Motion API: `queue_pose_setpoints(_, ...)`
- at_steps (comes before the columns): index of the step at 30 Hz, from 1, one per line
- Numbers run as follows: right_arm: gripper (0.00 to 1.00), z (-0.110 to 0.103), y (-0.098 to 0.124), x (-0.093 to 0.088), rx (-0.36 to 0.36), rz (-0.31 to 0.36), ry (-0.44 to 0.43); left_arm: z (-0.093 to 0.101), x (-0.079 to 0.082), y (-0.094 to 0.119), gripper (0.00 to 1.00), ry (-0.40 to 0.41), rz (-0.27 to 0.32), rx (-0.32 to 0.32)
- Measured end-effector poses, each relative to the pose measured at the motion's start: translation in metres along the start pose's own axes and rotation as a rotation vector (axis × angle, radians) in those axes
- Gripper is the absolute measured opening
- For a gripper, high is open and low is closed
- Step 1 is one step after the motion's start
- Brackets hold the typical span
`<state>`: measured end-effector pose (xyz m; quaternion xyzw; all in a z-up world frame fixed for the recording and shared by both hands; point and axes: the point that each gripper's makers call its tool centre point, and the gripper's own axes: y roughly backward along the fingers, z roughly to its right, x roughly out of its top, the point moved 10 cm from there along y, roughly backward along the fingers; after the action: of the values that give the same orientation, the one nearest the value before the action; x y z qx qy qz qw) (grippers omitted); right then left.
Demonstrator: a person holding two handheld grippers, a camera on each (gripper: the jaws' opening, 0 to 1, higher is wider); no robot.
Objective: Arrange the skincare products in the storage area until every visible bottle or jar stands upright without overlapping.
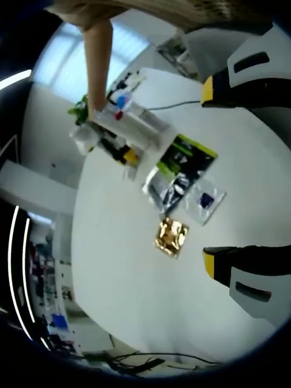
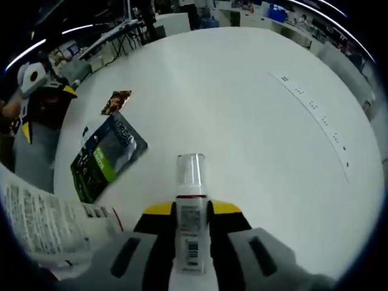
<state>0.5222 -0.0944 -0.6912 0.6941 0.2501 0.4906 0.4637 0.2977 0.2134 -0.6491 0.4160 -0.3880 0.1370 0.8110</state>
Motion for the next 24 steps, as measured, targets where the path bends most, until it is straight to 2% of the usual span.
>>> queue_pose_setpoints(6,0.20,-0.001,0.003,0.001,0.010,0.023,-0.035,0.000,0.000,0.003,0.92,0.001,0.004,0.005)
queue_pose_setpoints(14,0.20,0.002,0.016,0.002,-0.029,0.054,-0.045,0.002,0.003,0.007,0.92,-0.006,0.014,0.009)
queue_pose_setpoints(24,0.20,0.009,0.050,0.011,-0.103,0.235,-0.138,0.010,0.007,0.012,0.92,-0.027,0.024,0.003)
